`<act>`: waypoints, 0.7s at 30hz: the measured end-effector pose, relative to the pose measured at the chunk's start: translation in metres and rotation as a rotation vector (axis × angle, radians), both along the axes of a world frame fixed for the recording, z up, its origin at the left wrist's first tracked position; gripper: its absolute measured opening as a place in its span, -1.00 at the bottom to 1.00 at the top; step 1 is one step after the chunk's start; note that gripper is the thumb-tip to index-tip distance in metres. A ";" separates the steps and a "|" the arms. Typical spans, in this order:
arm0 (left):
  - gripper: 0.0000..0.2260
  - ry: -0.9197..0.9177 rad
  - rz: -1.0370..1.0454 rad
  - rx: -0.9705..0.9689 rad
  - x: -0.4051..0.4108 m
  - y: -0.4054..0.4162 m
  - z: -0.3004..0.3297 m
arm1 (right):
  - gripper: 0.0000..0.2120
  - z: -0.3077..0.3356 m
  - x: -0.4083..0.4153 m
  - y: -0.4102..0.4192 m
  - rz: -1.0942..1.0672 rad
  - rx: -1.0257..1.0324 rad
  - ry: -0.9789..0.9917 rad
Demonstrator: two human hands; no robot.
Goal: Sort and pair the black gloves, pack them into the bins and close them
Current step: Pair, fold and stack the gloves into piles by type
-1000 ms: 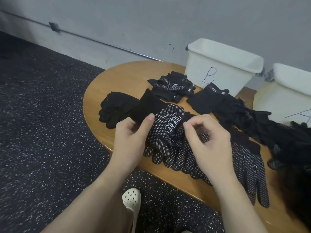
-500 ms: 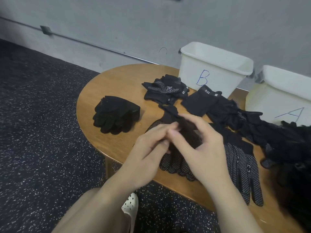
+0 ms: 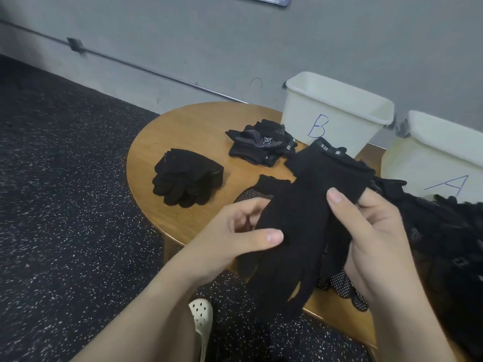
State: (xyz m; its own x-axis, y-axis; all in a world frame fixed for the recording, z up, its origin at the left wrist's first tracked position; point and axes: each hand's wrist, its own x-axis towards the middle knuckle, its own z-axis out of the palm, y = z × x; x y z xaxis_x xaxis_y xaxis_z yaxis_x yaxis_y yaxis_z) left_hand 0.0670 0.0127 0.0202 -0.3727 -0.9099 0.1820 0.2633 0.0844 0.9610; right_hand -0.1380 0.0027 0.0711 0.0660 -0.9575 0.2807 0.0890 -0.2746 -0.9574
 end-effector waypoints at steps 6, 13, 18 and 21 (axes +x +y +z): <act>-0.98 -0.037 0.052 0.072 0.007 0.002 -0.005 | -0.78 -0.011 0.016 -0.019 0.024 0.018 0.057; -0.90 -0.244 0.474 0.119 0.025 -0.011 -0.011 | -0.53 -0.033 0.025 -0.067 -0.058 -0.101 0.383; -0.81 -0.428 0.512 0.123 0.030 -0.012 -0.014 | -0.54 -0.038 0.025 -0.095 -0.119 -0.075 0.488; -0.81 -0.537 0.564 0.153 0.031 -0.014 -0.016 | -0.48 -0.042 0.025 -0.106 -0.135 -0.025 0.525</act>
